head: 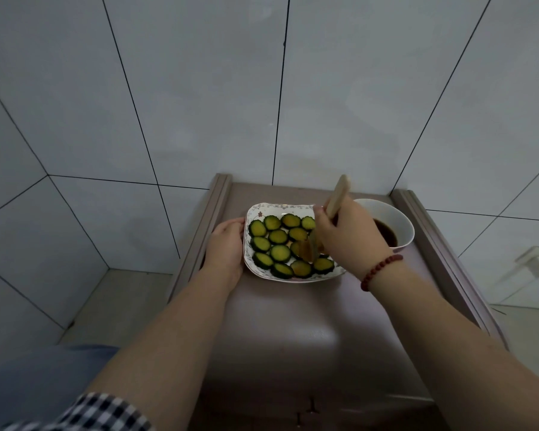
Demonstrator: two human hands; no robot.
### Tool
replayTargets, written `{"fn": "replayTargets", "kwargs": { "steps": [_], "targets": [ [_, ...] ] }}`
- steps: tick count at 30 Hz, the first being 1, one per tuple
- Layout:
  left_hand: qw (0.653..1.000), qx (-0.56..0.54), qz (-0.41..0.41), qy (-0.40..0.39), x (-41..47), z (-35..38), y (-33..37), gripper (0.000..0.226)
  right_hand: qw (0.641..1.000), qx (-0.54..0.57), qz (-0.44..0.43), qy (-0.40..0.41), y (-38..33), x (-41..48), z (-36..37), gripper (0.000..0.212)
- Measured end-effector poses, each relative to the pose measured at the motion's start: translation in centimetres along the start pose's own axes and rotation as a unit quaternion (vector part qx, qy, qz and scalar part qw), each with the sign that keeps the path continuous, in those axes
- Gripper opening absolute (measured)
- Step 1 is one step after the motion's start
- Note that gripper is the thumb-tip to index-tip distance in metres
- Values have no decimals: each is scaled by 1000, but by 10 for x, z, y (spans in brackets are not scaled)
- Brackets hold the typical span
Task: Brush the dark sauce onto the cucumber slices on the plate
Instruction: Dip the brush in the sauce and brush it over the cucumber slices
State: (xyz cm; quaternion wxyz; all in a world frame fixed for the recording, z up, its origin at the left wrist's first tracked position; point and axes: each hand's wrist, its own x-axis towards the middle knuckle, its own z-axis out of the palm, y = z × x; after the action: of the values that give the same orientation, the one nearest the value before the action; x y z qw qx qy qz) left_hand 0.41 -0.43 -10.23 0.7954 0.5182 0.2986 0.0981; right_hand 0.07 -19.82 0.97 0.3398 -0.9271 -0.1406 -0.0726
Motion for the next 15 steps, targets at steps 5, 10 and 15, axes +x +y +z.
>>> {"fn": "replayTargets", "kwargs": {
  "steps": [5,10,15],
  "targets": [
    [1000,-3,3,4,-1,0,0,44,999,23,-4,25,-2,5,-2,33],
    [1000,-7,1,0,-1,0,0,42,1000,-11,-23,7,-1,0,5,22],
    [1000,-5,3,4,1,1,0,42,998,-53,2,-34,4,4,6,28]
  ]
}}
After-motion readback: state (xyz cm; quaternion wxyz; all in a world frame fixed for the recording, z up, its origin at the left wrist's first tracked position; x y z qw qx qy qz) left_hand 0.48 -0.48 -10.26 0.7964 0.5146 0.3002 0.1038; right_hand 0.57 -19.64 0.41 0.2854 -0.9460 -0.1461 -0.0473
